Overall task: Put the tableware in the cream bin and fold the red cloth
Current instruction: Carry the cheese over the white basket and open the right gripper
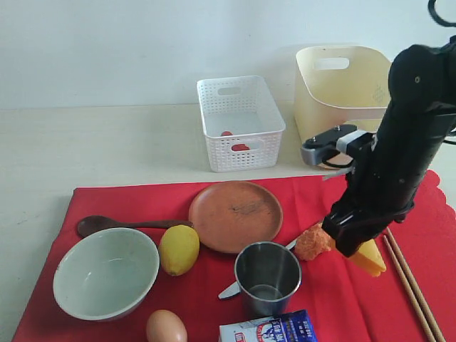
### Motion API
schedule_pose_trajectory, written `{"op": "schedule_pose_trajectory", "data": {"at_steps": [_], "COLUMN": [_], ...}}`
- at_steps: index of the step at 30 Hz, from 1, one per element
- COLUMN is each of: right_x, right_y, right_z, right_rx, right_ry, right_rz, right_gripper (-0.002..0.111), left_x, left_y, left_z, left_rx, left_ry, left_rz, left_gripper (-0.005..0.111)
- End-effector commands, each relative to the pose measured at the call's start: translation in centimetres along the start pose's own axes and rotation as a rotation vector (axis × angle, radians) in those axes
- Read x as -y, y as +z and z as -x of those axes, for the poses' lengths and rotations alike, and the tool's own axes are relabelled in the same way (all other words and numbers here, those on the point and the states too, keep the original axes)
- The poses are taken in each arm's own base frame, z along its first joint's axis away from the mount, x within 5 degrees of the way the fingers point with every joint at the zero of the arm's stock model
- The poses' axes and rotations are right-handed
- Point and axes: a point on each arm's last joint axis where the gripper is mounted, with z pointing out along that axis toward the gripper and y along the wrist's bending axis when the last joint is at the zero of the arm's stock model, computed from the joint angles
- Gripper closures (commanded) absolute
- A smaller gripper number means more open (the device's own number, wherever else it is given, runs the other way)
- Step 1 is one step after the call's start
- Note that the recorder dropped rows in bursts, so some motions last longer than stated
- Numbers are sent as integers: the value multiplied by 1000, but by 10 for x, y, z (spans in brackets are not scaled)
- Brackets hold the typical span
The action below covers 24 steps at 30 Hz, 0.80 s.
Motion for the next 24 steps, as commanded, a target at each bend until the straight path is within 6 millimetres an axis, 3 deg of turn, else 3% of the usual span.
{"op": "schedule_pose_trajectory", "data": {"at_steps": [1,5,10,15,18,24], "right_x": [-5,-13,-18,-25,-21,-12], "right_y": [-34,-70,-84,-95,-104,-115], "right_z": [0,-6,-2,15,25,63], "right_rx": [158,328,462,679,806,857], "right_ry": [3,11,9,10,24,22], "right_rz": [-28,-42,-13,71,31,27], "right_gripper": [108,108,108,108,108,108], "left_x": [0,0,0,0,0,0], "left_y": [0,0,0,0,0,0], "left_z": [0,0,0,0,0,0], "left_rx": [11,11,11,11,11,11], "left_ry": [0,0,0,0,0,0], "left_rz": [2,2,2,2,2,2], "left_gripper": [107,107,107,107,107,107]}}
